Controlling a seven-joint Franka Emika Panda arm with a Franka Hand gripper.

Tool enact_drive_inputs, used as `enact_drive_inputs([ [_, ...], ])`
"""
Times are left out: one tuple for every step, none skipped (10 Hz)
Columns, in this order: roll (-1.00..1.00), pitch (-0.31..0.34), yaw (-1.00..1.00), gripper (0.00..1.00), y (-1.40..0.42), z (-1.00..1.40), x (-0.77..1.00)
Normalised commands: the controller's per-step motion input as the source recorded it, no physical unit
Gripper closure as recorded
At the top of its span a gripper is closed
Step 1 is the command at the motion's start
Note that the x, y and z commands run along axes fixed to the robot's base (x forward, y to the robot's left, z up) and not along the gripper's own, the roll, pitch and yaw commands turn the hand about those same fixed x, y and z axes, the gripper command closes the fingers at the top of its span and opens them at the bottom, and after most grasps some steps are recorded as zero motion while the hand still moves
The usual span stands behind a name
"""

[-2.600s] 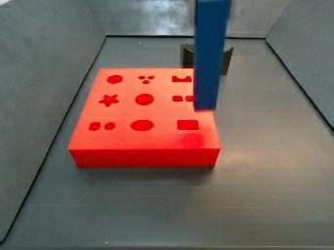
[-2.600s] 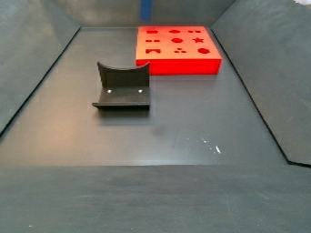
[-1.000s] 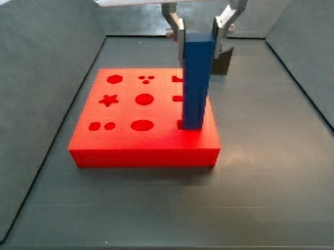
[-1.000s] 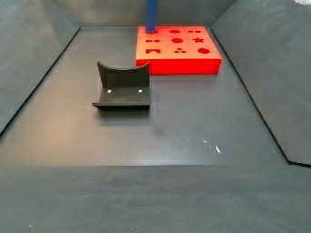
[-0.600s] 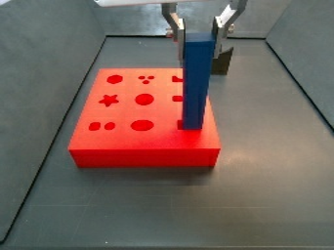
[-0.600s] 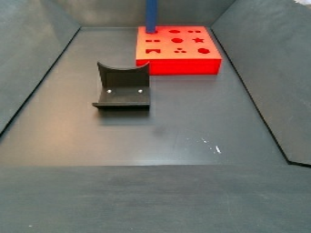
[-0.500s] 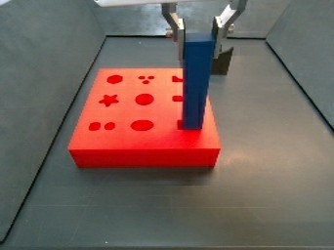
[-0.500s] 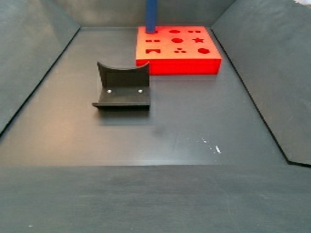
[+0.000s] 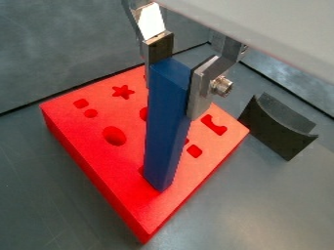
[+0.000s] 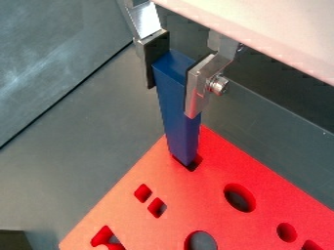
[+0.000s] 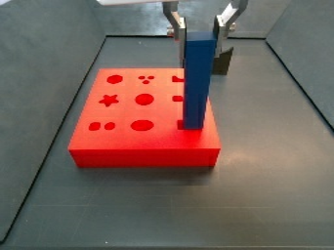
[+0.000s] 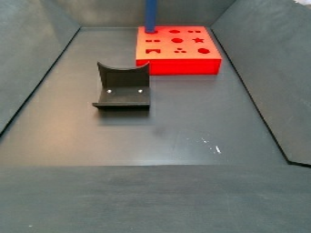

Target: Insert the rectangle object.

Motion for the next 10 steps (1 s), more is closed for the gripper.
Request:
enact_drive_inputs([
  [0.03,0.101,-0.04,1.0,-0.01,0.0,0.03],
  [0.17,0.114,-0.09,1.0,0.0,-0.06,0.0],
  [0.25,0.056,-0.09,1.0,0.0,-0.01,-0.15],
  [0.19,0.0,0.0,1.0,-0.06,0.0,-0.24],
  [0.0,-0.019,0.08,1.0,-0.03,0.0,-0.07],
  [0.0,0.0,0.0,1.0,0.0,-0.07,0.0],
  [0.0,0.074,-0.02,1.0,0.0,-0.31,0.07],
  [-0.01,0.227,-0.15,1.0,0.0,-0.69,0.18],
  [0.0,0.221,-0.12,1.0,0.0,-0.77,0.19],
  [0.02,0.104,0.0,1.0,0.0,-0.85,0.06],
])
